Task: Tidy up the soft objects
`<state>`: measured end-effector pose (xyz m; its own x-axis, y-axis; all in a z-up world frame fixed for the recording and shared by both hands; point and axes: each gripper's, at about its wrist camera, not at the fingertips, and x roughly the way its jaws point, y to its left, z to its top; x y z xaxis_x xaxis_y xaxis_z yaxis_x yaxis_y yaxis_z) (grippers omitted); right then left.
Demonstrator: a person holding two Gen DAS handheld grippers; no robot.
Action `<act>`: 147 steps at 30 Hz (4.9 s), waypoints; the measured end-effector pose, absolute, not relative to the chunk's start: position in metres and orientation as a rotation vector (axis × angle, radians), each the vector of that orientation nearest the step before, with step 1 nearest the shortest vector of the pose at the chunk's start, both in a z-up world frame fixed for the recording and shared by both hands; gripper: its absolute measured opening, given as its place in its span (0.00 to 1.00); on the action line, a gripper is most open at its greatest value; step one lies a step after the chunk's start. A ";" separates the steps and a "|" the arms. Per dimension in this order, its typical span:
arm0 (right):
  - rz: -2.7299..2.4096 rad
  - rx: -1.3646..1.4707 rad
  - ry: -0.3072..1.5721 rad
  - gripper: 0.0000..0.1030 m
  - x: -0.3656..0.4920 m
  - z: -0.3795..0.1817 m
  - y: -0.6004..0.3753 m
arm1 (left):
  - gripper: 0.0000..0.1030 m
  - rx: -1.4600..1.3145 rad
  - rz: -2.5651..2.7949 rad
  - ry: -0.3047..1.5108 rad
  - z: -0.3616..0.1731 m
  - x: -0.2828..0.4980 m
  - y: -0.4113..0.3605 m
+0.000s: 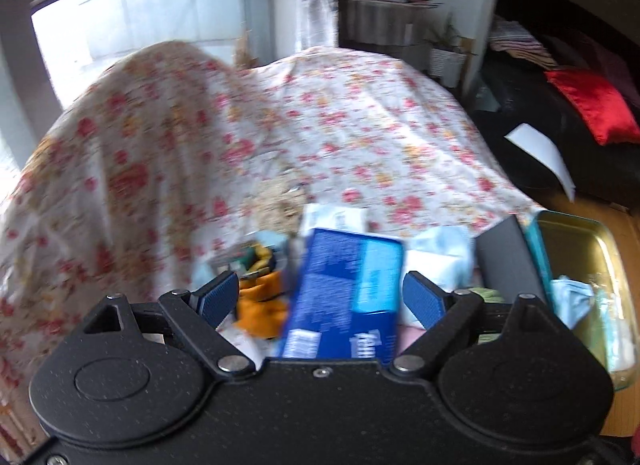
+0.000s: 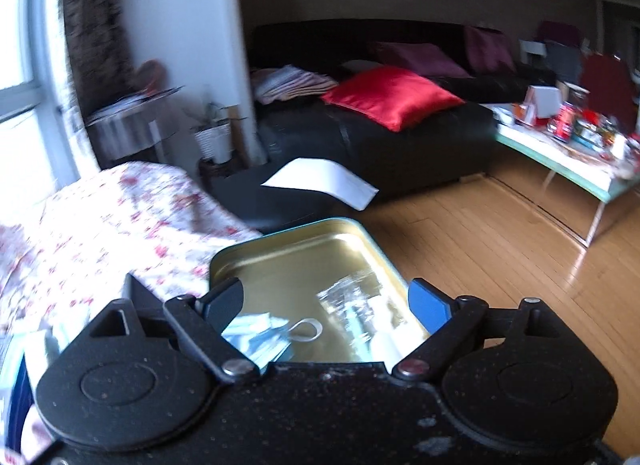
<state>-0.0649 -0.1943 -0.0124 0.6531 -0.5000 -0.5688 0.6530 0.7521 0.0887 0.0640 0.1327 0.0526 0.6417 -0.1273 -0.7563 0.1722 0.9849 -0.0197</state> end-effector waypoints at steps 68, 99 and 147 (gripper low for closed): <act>-0.109 0.312 0.915 0.84 -0.002 -0.060 -0.017 | 0.87 0.000 -0.124 0.920 0.011 0.111 0.195; -0.191 0.358 0.865 0.33 -0.030 -0.047 -0.030 | 0.87 0.042 -0.208 0.921 0.016 0.101 0.157; 0.002 -0.068 0.888 0.99 -0.033 -0.046 -0.011 | 0.88 0.166 -0.326 0.923 0.020 0.079 0.089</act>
